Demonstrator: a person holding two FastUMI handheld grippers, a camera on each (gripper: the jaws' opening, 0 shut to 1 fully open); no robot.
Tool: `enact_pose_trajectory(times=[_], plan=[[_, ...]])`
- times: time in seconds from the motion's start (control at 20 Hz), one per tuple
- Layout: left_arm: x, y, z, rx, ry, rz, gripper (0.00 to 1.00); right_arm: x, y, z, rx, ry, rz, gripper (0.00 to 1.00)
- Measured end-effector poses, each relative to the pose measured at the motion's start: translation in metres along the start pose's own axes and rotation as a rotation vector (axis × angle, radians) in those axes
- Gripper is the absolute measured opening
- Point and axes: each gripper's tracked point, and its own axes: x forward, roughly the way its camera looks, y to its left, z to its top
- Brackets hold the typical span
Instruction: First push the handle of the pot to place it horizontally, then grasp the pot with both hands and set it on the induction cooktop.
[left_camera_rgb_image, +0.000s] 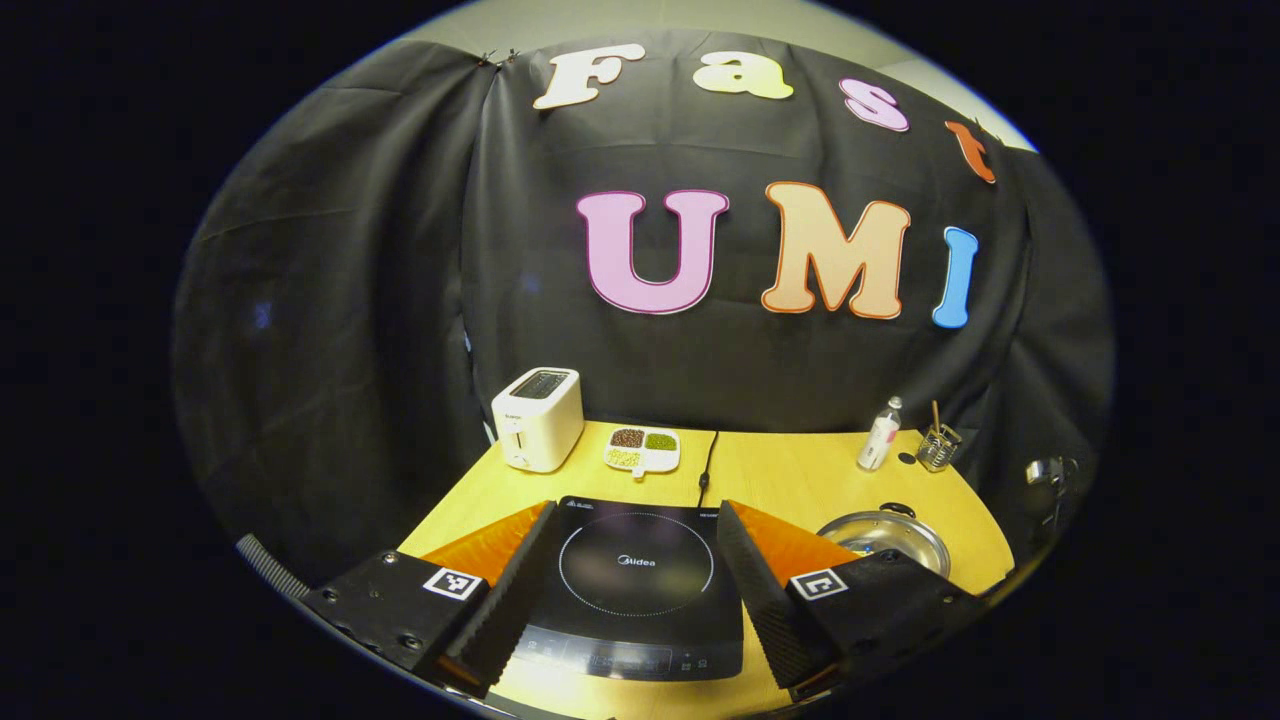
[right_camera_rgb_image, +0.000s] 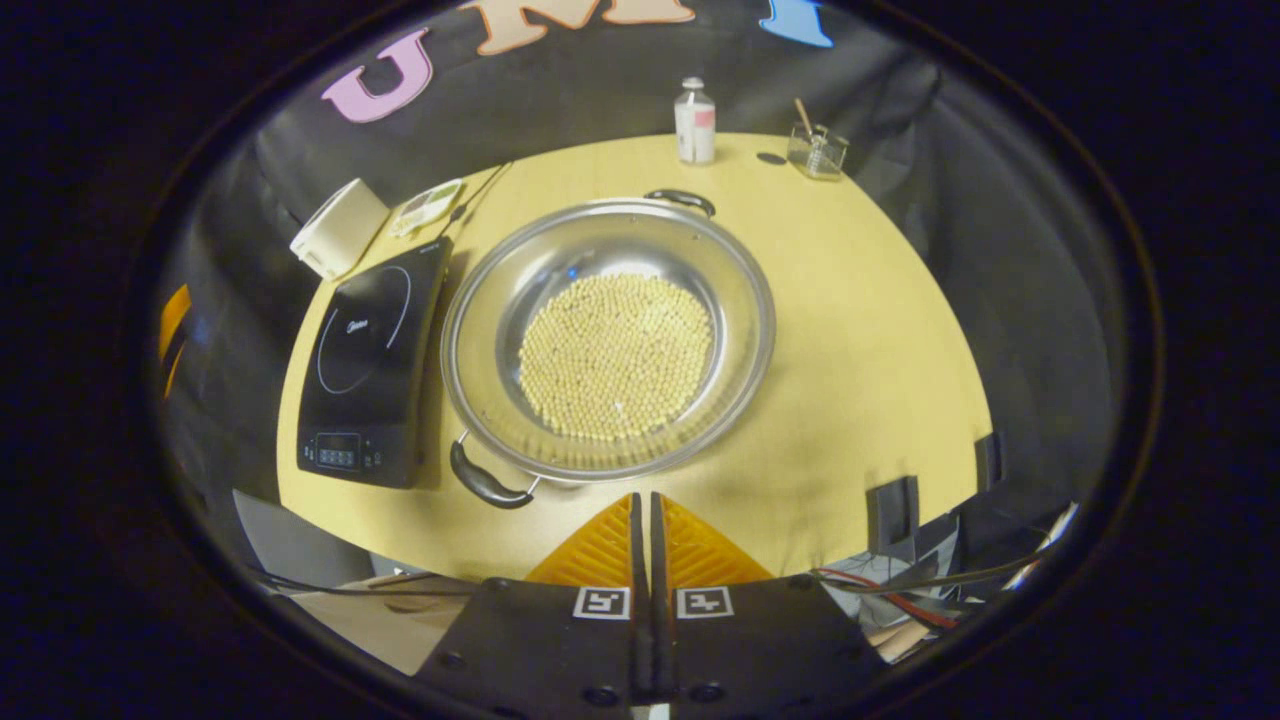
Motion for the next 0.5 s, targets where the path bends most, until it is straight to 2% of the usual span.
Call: enact_pose_trajectory(times=[0.05,0.1,0.4,0.45,0.5], plan=[[0.002,0.0,-0.001,-0.002,0.005,-0.007,0.96,0.005,0.006,-0.004,0.02,0.02,0.019,0.0],[0.004,0.001,-0.002,-0.005,0.008,-0.011,0.96,0.009,0.009,-0.006,0.033,0.036,0.023,0.03],[0.011,0.011,-0.003,-0.01,0.018,-0.021,0.96,0.031,0.015,-0.02,-0.008,0.101,-0.025,0.03],[0.012,0.012,-0.005,-0.011,0.02,-0.021,0.96,0.034,0.017,-0.021,-0.014,0.105,-0.029,0.0],[0.012,0.014,-0.005,-0.012,0.022,-0.022,0.96,0.037,0.019,-0.02,-0.021,0.109,-0.033,0.03]])
